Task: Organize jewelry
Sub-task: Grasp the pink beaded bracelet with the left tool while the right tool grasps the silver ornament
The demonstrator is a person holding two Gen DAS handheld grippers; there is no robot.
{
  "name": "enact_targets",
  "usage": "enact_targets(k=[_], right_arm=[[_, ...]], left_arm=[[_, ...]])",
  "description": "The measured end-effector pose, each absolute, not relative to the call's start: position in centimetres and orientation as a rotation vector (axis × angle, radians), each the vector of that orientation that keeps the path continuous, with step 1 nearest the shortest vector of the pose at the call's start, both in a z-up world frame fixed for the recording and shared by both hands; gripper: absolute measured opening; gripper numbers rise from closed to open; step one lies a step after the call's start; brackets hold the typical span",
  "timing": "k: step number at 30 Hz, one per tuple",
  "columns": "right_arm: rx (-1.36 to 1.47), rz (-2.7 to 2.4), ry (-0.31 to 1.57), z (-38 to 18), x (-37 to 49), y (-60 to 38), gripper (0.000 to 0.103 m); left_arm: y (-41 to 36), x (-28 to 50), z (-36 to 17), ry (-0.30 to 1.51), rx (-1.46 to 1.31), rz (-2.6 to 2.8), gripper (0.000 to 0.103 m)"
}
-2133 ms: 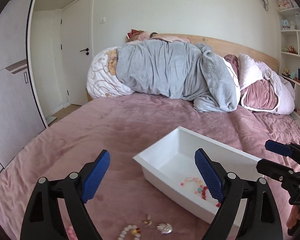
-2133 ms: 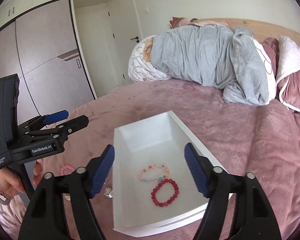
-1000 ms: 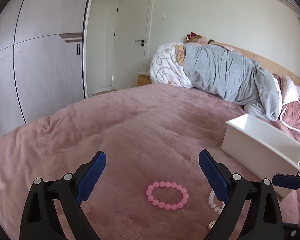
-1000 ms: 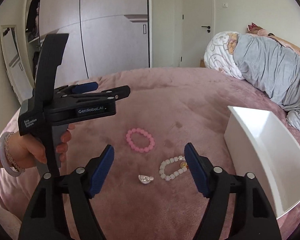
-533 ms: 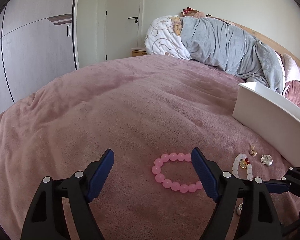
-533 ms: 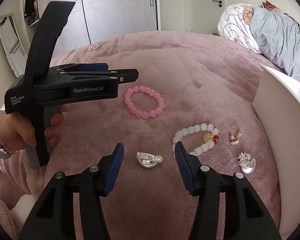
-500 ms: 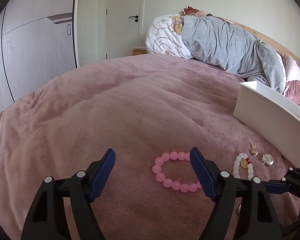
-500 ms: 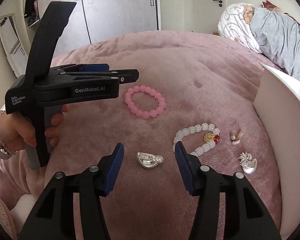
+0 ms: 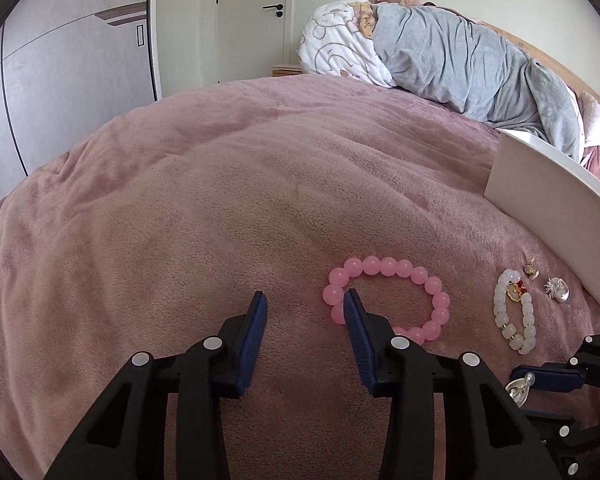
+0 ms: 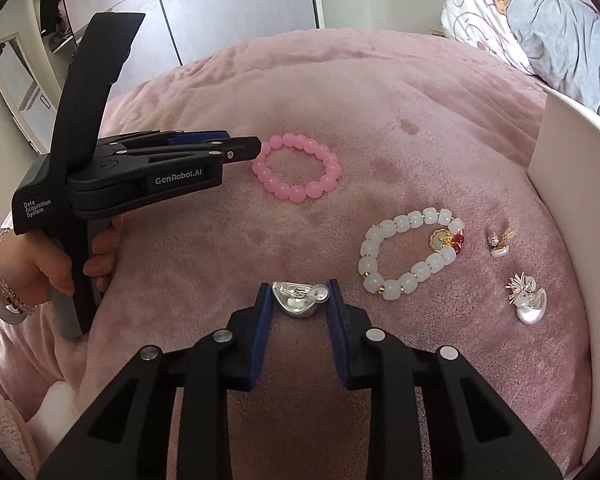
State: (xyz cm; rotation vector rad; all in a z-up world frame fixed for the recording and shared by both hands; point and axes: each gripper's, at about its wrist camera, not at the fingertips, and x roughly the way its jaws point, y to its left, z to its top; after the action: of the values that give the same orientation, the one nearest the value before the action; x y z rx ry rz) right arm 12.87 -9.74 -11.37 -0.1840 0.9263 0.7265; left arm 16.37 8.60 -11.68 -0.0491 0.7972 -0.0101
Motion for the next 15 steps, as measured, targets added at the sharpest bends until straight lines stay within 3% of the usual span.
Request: enact_targets(k=[6,11,13,15], right_arm=[[-0.176,0.727,0.934,-11.4,12.8,-9.9,0.028],[-0.168,0.732,0.943,-11.5,12.8,-9.9,0.028],[-0.166,0.734,0.944,-11.6,12.9,-9.9,0.028],[-0.163,0.736,0.944,-11.6,13.0,-9.9,0.028]], left_arm=[[8.3,16.7,-11.7,0.791,-0.05,-0.035,0.063],[7.8,17.8,-12.4,0.835,-0.025,-0.053,0.063],[7.8,18.3,-12.6,0.86,-0.024,-0.047,0.058],[7.9,18.7,-12.7,0.874,-0.029,-0.044,0.034]])
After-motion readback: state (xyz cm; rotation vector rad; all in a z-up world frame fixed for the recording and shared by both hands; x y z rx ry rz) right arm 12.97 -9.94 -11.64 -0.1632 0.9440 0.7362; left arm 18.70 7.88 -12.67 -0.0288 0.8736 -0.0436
